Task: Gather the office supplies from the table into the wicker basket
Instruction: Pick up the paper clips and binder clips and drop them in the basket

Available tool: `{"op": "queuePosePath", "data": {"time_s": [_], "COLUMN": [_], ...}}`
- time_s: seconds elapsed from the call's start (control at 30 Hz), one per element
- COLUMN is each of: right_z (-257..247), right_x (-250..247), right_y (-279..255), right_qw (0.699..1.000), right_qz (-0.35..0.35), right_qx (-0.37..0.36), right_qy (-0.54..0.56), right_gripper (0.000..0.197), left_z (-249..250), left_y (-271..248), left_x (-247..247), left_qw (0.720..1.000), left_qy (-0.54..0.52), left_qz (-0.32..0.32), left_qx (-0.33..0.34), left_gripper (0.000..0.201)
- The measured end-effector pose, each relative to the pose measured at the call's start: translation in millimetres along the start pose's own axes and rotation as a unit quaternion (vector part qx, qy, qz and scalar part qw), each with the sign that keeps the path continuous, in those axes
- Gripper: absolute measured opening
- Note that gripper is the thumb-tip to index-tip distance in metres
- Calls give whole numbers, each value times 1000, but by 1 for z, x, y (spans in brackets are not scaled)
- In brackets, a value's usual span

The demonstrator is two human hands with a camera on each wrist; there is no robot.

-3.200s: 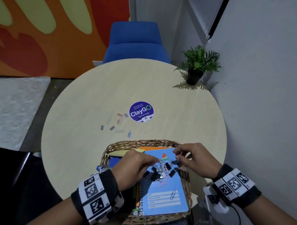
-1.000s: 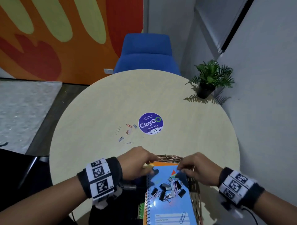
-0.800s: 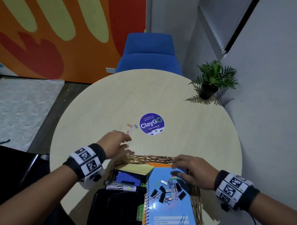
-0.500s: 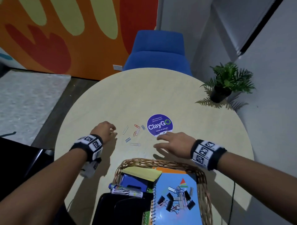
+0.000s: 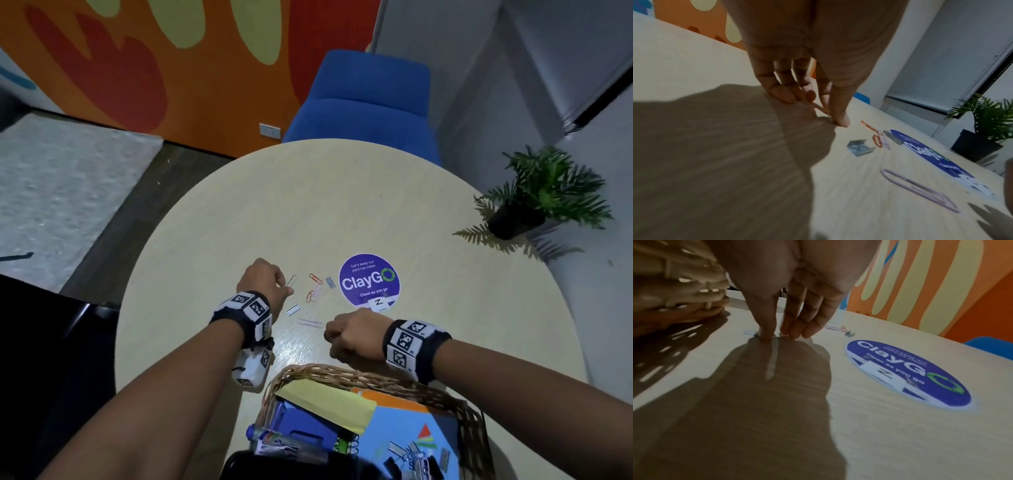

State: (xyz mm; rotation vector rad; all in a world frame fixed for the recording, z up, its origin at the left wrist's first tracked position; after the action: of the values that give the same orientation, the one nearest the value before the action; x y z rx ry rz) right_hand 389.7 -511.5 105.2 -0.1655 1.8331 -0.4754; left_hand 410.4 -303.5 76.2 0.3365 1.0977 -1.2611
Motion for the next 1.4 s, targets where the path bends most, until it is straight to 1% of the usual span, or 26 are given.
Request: {"op": "queuePosePath", "data": {"time_s": [0.1,0.17,0.23,0.3,0.4,0.47,0.57,0.63,0.7,0.77,0.8,0.83,0.9,0.97,1.07,1.13,1.17,1.2,1.3,1.4], "right_z": [7,14,19,25,34,38,41,42,37,24,15,6,-15,-33,-51,-59,-61,-63,-69,-72], "right_x": [2,4,5,6,8,7,-2,-12,-22,-30,-33,-34,-33,-27,-18,-13,-11,-8,-2,-4], "right_y": [-4,-6,-10,-16,-29,-41,-63,-81,-100,-120,-129,-137,-150,-161,-173,-177,-178,-178,-177,-170], "right_qw": [999,996,993,987,970,953,927,912,898,880,871,865,865,869,871,876,877,878,884,901], "right_qz": [-3,-12,-12,-10,-12,-13,-27,14,94,176,205,217,209,199,194,187,184,180,147,102], "right_qx": [50,79,109,155,242,303,372,395,399,391,385,378,357,342,334,334,334,334,334,330], "right_qy": [16,33,38,39,15,-5,47,108,161,204,225,249,283,296,302,295,292,291,292,262], "right_gripper": [20,20,18,19,26,25,26,19,11,11,13,16,28,32,22,14,12,11,10,20], "left_z": [7,9,12,20,51,76,106,117,124,125,124,122,118,117,121,124,125,124,113,95], "left_y": [-1,-2,-8,-15,-33,-49,-82,-107,-131,-151,-159,-167,-183,-198,-216,-220,-220,-216,-189,-148], "left_x": [3,4,0,-9,-35,-52,-66,-67,-62,-55,-52,-48,-42,-37,-34,-35,-37,-39,-50,-61], "left_qw": [1000,1000,999,998,998,995,986,978,968,960,957,955,945,926,892,878,879,885,917,940], "left_qy": [-12,-7,25,54,32,-4,-23,-12,3,5,2,-1,13,58,115,124,117,108,93,86], "left_qz": [-2,-14,-39,-43,-6,-5,-21,-38,-61,-77,-86,-100,-139,-177,-215,-224,-221,-214,-164,-113], "left_qx": [-20,-22,-8,10,61,101,166,205,244,270,275,280,296,328,381,405,407,399,351,311], "left_gripper": [17,14,8,5,9,11,11,9,9,9,9,10,11,13,21,24,25,26,27,12]}}
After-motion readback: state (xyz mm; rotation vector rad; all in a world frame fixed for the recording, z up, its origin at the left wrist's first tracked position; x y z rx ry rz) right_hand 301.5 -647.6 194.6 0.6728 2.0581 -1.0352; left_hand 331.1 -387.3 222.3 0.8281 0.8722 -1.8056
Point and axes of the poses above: each hand's wrist, its own y-axis towards the middle knuckle, its own x-axis out of the palm, z = x × y, the point moved 3 cm from there along y, towards the middle knuckle
